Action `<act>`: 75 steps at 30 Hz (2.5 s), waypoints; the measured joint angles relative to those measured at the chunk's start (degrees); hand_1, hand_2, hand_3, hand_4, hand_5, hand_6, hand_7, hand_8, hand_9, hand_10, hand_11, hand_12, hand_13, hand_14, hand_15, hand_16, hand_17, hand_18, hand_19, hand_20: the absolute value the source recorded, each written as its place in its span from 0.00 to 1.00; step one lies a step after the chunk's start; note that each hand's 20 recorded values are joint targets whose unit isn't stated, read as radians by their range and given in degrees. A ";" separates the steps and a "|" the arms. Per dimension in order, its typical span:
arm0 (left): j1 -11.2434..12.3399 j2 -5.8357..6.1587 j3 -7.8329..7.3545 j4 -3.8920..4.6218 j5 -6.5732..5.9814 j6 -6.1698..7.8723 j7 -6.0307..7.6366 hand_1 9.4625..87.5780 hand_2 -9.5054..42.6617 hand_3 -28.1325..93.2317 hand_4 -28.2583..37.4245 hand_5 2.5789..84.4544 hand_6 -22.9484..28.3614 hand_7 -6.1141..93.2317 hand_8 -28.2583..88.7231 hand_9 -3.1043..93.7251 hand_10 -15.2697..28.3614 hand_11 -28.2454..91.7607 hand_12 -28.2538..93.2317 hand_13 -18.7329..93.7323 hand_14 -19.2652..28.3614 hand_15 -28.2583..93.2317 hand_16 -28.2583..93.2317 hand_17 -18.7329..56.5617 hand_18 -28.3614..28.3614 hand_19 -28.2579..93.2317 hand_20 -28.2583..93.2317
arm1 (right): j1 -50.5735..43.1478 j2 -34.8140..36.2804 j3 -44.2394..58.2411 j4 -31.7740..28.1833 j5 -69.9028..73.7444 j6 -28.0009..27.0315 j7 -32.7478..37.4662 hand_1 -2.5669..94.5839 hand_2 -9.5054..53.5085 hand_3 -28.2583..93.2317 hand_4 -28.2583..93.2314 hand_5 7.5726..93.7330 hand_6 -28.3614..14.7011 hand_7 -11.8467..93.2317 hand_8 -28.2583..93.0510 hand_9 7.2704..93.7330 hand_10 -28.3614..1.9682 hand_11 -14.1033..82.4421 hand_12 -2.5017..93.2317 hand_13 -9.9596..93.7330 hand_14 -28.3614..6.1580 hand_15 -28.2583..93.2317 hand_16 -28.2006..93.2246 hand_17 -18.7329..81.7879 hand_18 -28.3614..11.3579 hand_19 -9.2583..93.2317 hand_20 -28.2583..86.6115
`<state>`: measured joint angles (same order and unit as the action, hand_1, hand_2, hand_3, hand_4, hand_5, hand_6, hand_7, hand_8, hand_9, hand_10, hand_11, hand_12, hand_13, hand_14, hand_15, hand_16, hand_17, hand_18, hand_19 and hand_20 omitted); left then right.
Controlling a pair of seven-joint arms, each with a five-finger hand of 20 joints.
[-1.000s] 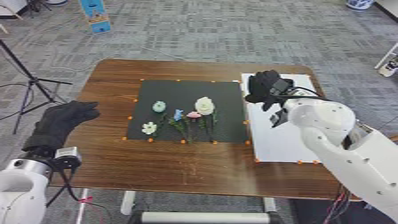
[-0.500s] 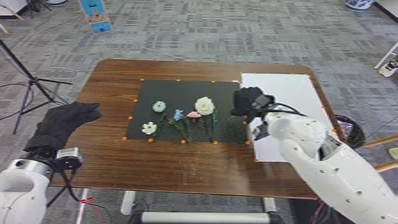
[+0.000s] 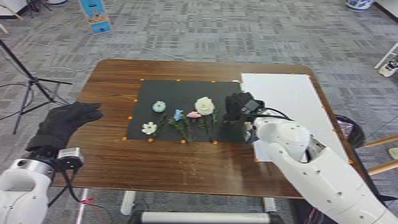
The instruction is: Arrange flowers
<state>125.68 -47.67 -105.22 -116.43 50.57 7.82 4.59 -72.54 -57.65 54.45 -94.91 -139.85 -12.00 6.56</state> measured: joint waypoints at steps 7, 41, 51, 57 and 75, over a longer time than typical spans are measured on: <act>0.00 -0.02 -0.01 0.07 -0.02 -0.16 0.09 0.19 0.33 0.82 0.01 0.64 0.52 0.24 0.19 0.58 0.65 0.44 0.39 0.53 0.75 0.44 0.27 0.33 0.72 0.31 0.40 | -0.70 -0.73 0.64 0.01 0.17 -2.32 -0.49 0.39 0.08 0.78 0.12 0.84 0.66 0.39 0.21 0.88 0.50 0.57 0.36 0.73 0.33 0.80 0.60 0.46 0.02 0.83 0.83; 1.49 -0.14 -2.06 -0.11 -0.02 -0.48 0.44 0.20 0.23 0.81 0.06 0.62 0.52 0.24 0.18 0.57 0.65 0.44 0.38 0.52 0.73 0.35 0.24 0.36 0.63 0.25 0.38 | -2.59 0.90 10.37 -8.67 10.01 -5.09 -0.84 0.28 0.15 0.77 0.11 0.69 0.62 0.35 0.17 0.71 0.40 0.38 0.30 0.64 0.30 0.61 0.51 0.39 0.12 0.65 0.73; 3.25 -1.08 -5.71 -1.41 0.08 3.97 6.08 0.22 0.19 0.81 0.10 0.63 0.50 0.25 0.18 0.57 0.66 0.43 0.37 0.47 0.68 0.31 0.23 0.36 0.58 0.25 0.37 | -12.04 -4.13 37.18 -15.76 39.58 -24.52 0.91 0.21 0.20 0.77 0.11 0.51 0.56 0.27 0.17 0.50 0.33 0.23 0.25 0.48 0.27 0.35 0.50 0.32 0.22 0.39 0.53; 3.49 -1.50 -5.41 -2.31 1.22 7.40 7.29 0.21 0.25 0.82 0.05 0.64 0.50 0.25 0.18 0.58 0.66 0.43 0.37 0.48 0.67 0.31 0.23 0.36 0.56 0.24 0.36 | -19.95 -9.37 42.59 -17.98 57.09 -5.80 -1.28 0.13 0.30 0.74 0.11 0.43 0.52 0.20 0.18 0.43 0.33 0.19 0.22 0.41 0.29 0.28 0.48 0.31 0.28 0.26 0.48; 4.59 -5.46 -3.23 -5.05 3.82 8.33 9.95 0.21 0.61 0.79 0.01 0.64 0.50 0.25 0.18 0.60 0.66 0.43 0.37 0.54 0.71 0.34 0.23 0.44 0.64 0.26 0.42 | -36.01 -30.77 46.16 -19.51 63.85 2.54 -24.29 0.08 0.24 0.84 0.09 0.40 0.60 0.23 0.16 0.39 0.47 0.19 0.16 0.35 0.49 0.28 0.36 0.33 0.41 0.13 0.44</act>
<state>130.27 -53.13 -108.45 -121.48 54.39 16.16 14.53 -108.55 -88.42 100.60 -114.42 -76.01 -9.46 -17.72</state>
